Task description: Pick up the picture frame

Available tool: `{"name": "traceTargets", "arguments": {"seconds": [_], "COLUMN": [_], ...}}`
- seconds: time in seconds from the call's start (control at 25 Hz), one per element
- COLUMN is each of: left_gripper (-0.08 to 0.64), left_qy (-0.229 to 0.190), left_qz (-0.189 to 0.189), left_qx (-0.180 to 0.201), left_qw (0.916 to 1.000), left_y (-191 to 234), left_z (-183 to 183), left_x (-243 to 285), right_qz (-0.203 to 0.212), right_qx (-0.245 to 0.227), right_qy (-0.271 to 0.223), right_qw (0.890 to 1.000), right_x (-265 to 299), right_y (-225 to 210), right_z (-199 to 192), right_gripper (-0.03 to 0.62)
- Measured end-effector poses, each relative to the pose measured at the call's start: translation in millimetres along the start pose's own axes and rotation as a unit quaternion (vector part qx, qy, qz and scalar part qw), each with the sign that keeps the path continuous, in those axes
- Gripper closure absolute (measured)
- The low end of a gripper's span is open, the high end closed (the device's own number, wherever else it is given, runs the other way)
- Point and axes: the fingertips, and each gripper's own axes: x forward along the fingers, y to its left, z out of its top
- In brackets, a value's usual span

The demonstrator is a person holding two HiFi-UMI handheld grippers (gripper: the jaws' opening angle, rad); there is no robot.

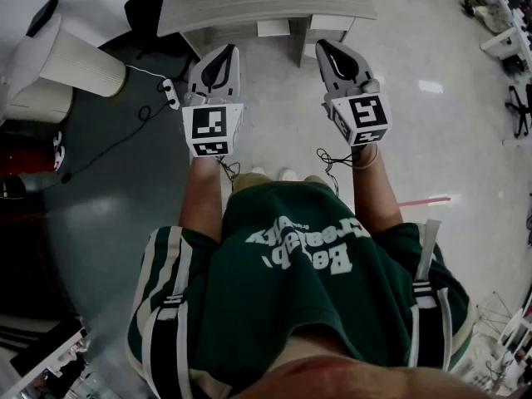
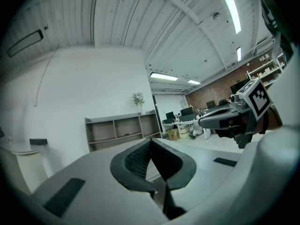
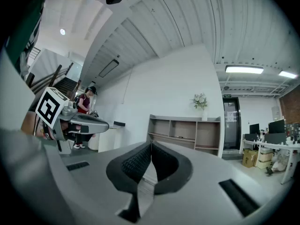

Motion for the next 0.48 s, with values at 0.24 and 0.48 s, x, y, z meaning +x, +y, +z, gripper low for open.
{"name": "traceTargets", "arguments": {"seconds": [0.24,0.48], "left_gripper": [0.543,0.543], "left_qy": [-0.002,0.0], "left_qz": [0.002,-0.001], "left_qx": [-0.001,-0.002], "left_qw": [1.0,1.0], "left_y": [0.3,-2.2], "left_z": [1.9,2.6], "left_x": [1.0,5.8], "right_qz": [0.001,0.004], "right_qx": [-0.002,0.005], "right_qy": [-0.002,-0.002], "right_qw": [1.0,1.0], "right_x": [-0.5,1.2], "right_y": [-0.7,-3.5], "right_z": [2.2,1.2], "right_gripper": [0.558,0.558]}}
